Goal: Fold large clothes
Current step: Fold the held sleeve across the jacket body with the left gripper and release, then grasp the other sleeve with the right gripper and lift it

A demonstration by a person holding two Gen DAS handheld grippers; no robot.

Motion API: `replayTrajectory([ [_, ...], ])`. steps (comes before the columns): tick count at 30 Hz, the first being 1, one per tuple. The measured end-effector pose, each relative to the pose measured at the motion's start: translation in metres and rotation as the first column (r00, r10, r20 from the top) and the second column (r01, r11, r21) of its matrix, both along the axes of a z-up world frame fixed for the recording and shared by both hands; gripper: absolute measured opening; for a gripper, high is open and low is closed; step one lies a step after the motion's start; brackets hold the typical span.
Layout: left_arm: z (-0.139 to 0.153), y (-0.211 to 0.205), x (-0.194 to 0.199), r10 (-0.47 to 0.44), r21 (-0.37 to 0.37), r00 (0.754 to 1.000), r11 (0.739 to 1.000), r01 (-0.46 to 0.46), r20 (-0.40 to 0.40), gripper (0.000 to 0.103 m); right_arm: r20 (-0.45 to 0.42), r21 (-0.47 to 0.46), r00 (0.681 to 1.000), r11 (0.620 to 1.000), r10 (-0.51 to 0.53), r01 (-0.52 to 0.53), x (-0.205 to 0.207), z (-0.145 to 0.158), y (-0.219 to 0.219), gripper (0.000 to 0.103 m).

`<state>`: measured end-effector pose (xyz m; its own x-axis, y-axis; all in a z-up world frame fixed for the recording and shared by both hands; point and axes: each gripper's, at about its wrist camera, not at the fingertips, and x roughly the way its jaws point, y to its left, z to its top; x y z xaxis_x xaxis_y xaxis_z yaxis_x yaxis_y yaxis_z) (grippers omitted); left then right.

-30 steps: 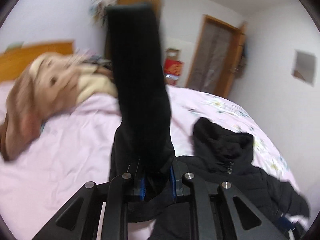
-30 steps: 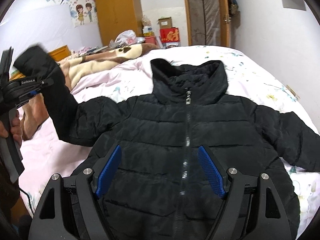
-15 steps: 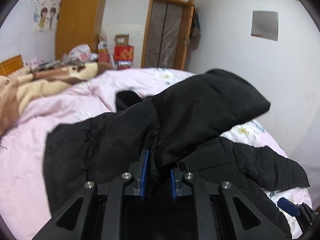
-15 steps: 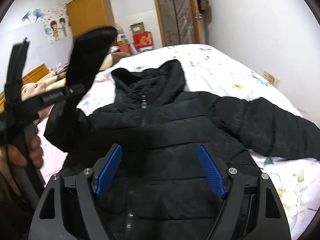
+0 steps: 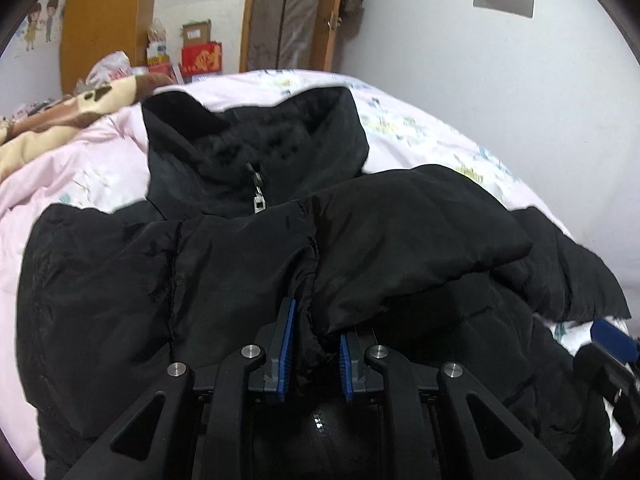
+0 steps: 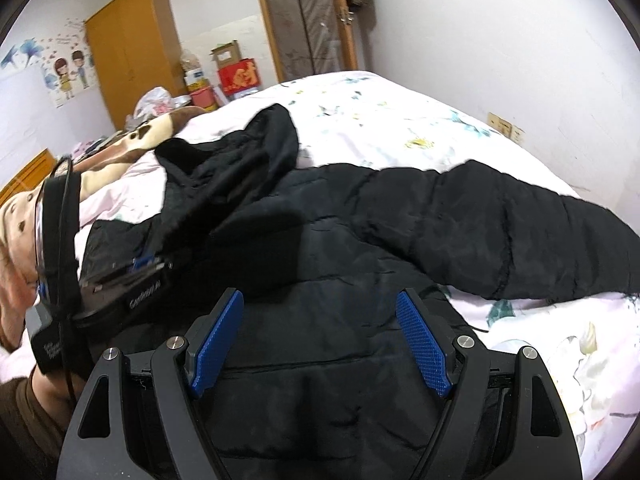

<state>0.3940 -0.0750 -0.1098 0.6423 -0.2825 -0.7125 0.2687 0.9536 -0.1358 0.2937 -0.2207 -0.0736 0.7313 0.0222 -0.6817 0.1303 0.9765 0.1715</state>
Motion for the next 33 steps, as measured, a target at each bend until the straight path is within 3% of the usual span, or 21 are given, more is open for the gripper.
replayTrajectory([
  [4,-0.006,-0.001,0.003,-0.052,-0.017,0.999,0.999,0.051,-0.007,0.028,-0.018,-0.003,1.000,1.000,-0.015,0.015,0.011,-0.007,-0.007,0.079],
  [8,-0.010,-0.005,0.003,-0.075,-0.014,0.997,0.997,0.075,-0.009,0.031,-0.018,0.006,0.999,0.999,-0.034,0.034,0.022,-0.010,-0.013,0.079],
  [11,-0.007,0.001,0.002,-0.116,-0.090,0.993,0.989,0.113,-0.027,0.047,-0.019,0.016,0.999,0.999,-0.042,0.043,0.028,-0.011,-0.017,0.079],
  [13,-0.001,0.006,-0.004,-0.155,-0.121,0.988,0.981,0.151,-0.020,0.074,-0.023,0.027,0.999,0.999,-0.042,0.042,0.034,-0.012,-0.019,0.079],
  [17,0.025,0.029,-0.026,-0.196,-0.064,0.977,0.977,0.201,0.080,0.077,-0.032,0.057,0.999,0.998,-0.028,0.029,0.053,-0.016,-0.022,0.079],
  [20,0.040,0.066,-0.023,-0.086,-0.072,0.992,0.993,0.093,0.094,0.077,-0.057,0.077,0.998,0.997,0.002,0.002,0.070,-0.022,-0.019,0.079],
  [23,0.044,0.111,-0.009,0.095,-0.046,0.991,0.995,-0.091,0.092,0.077,-0.093,0.137,0.994,0.990,0.053,-0.040,0.088,-0.035,-0.013,0.079],
  [28,0.029,0.165,0.017,0.306,0.011,0.951,0.952,-0.307,0.032,0.077,-0.117,0.222,0.987,0.972,0.105,-0.077,0.105,-0.048,0.002,0.077],
  [29,0.024,0.171,0.021,0.330,0.016,0.944,0.944,-0.330,0.018,0.077,-0.109,0.218,0.986,0.971,0.126,-0.100,0.106,-0.048,0.007,0.058],
  [30,0.020,0.176,0.024,0.361,0.037,0.933,0.932,-0.360,-0.001,0.077,-0.114,0.212,0.985,0.972,0.133,-0.107,0.108,-0.048,0.010,0.032],
  [32,0.015,0.183,0.029,0.380,0.047,0.925,0.924,-0.379,-0.016,0.077,-0.114,0.210,0.985,0.972,0.131,-0.105,0.110,-0.046,0.012,0.008],
  [33,0.013,0.185,0.029,0.385,0.047,0.923,0.922,-0.384,-0.018,0.077,-0.108,0.230,0.985,0.967,0.133,-0.105,0.110,-0.045,0.010,0.006],
])
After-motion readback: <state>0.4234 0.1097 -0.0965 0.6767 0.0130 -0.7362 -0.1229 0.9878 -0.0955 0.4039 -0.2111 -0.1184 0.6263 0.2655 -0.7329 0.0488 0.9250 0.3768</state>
